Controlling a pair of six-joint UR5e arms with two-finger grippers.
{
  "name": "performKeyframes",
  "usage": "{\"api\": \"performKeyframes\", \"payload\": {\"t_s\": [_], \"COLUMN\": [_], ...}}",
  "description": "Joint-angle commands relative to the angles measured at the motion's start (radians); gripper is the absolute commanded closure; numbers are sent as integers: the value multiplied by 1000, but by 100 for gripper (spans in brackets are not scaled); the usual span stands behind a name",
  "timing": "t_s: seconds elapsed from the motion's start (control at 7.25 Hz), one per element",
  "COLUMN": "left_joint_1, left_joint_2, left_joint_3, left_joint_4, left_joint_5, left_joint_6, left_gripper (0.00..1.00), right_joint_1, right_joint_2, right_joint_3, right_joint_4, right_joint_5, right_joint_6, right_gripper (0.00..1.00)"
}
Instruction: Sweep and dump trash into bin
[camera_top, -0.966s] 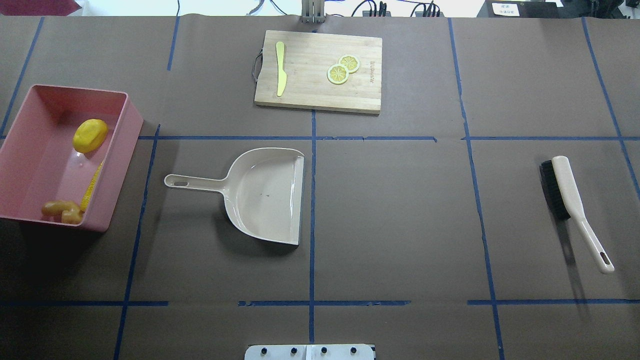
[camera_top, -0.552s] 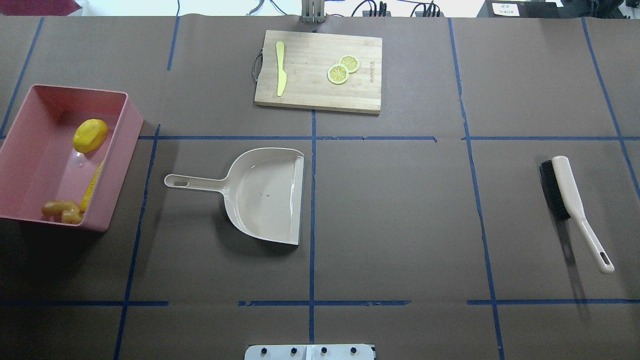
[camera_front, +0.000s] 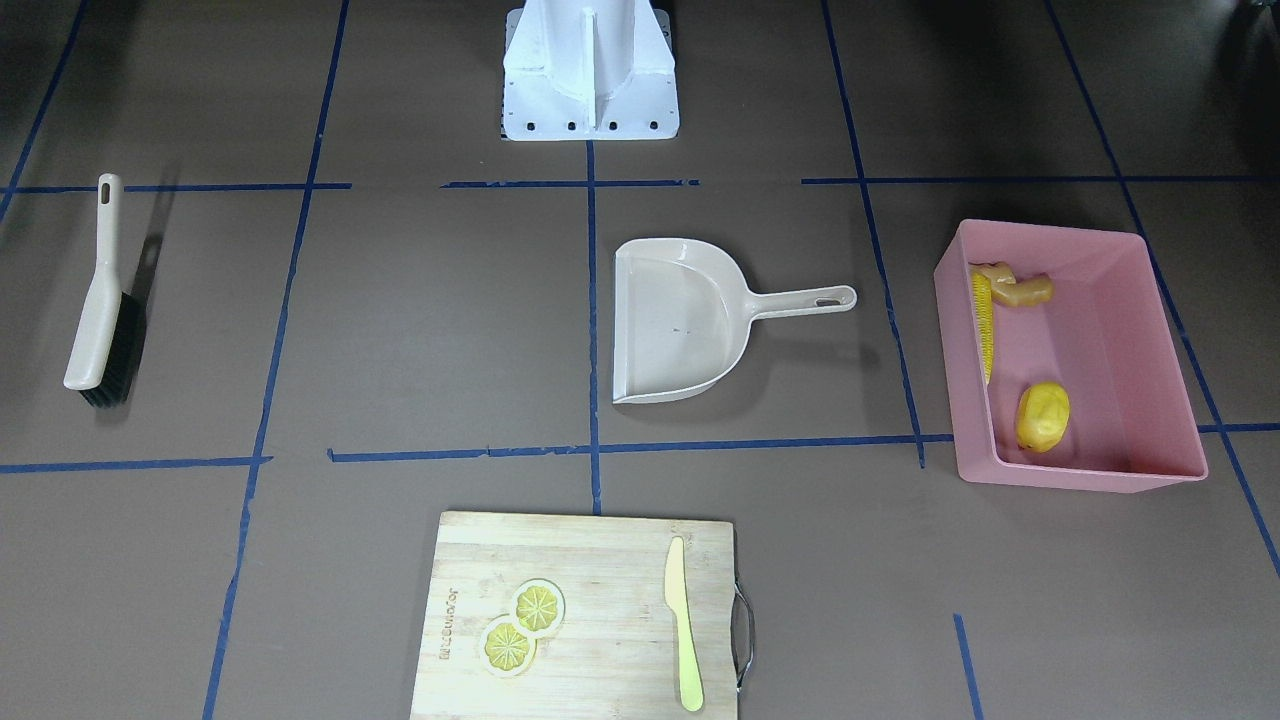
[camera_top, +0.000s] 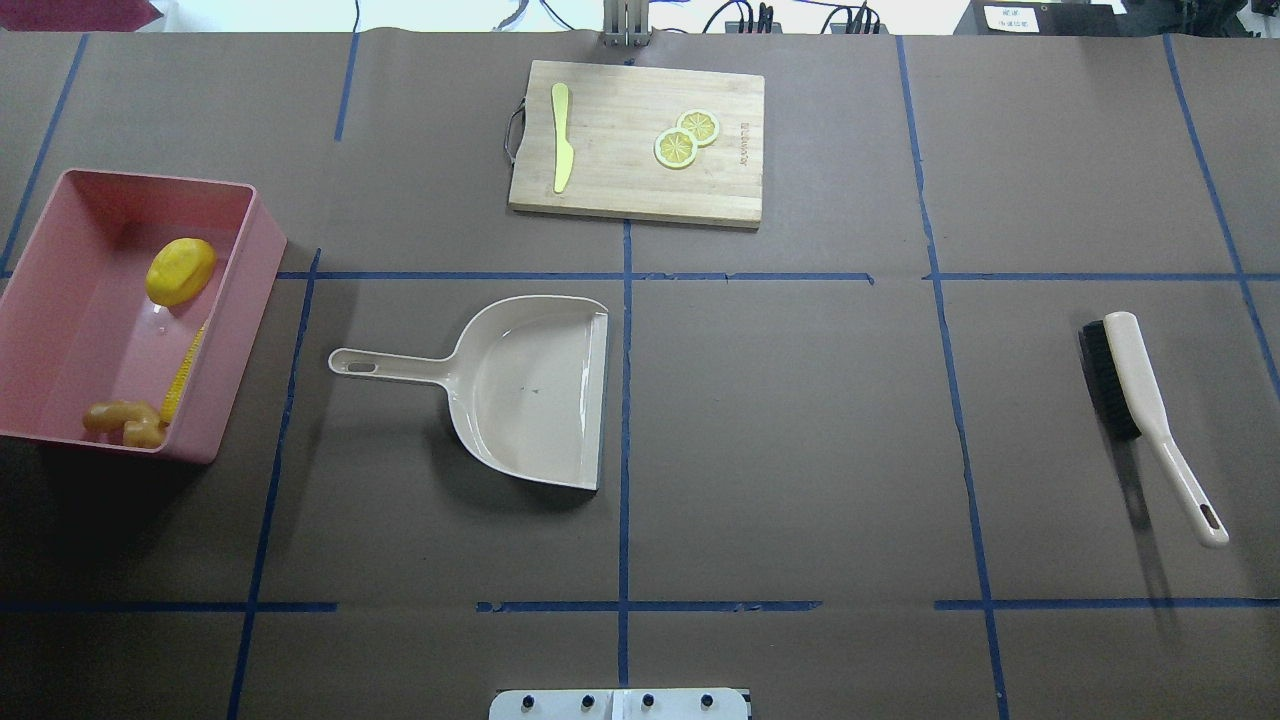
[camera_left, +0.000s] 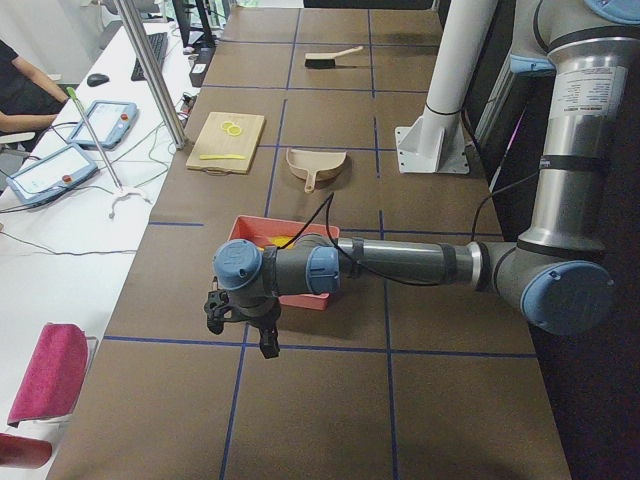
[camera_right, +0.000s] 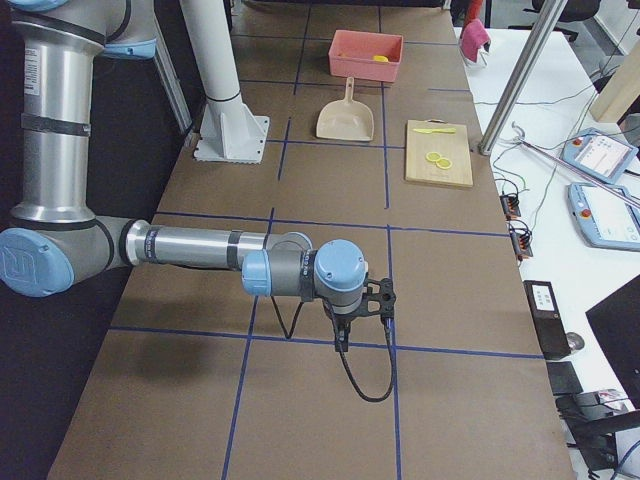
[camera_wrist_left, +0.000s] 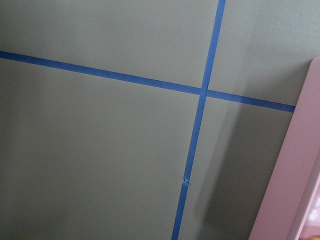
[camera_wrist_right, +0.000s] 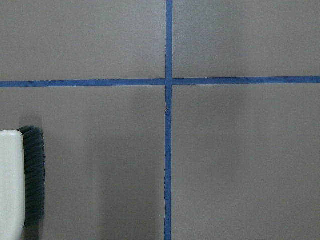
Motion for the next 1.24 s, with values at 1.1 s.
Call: {"api": "performKeyframes", "payload": {"t_s": [1.1], "left_joint_1": [2], "left_joint_2": [3], "left_joint_3": [12], "left_joint_4": [-37], "left_joint_5": [26], "left_joint_6": [112], "left_gripper": [0], "right_joint_1": [0], "right_joint_2": [2], "right_joint_3": [4], "right_joint_4": [0], "right_joint_5": [1], "right_joint_6": [0], "right_gripper": [0]}}
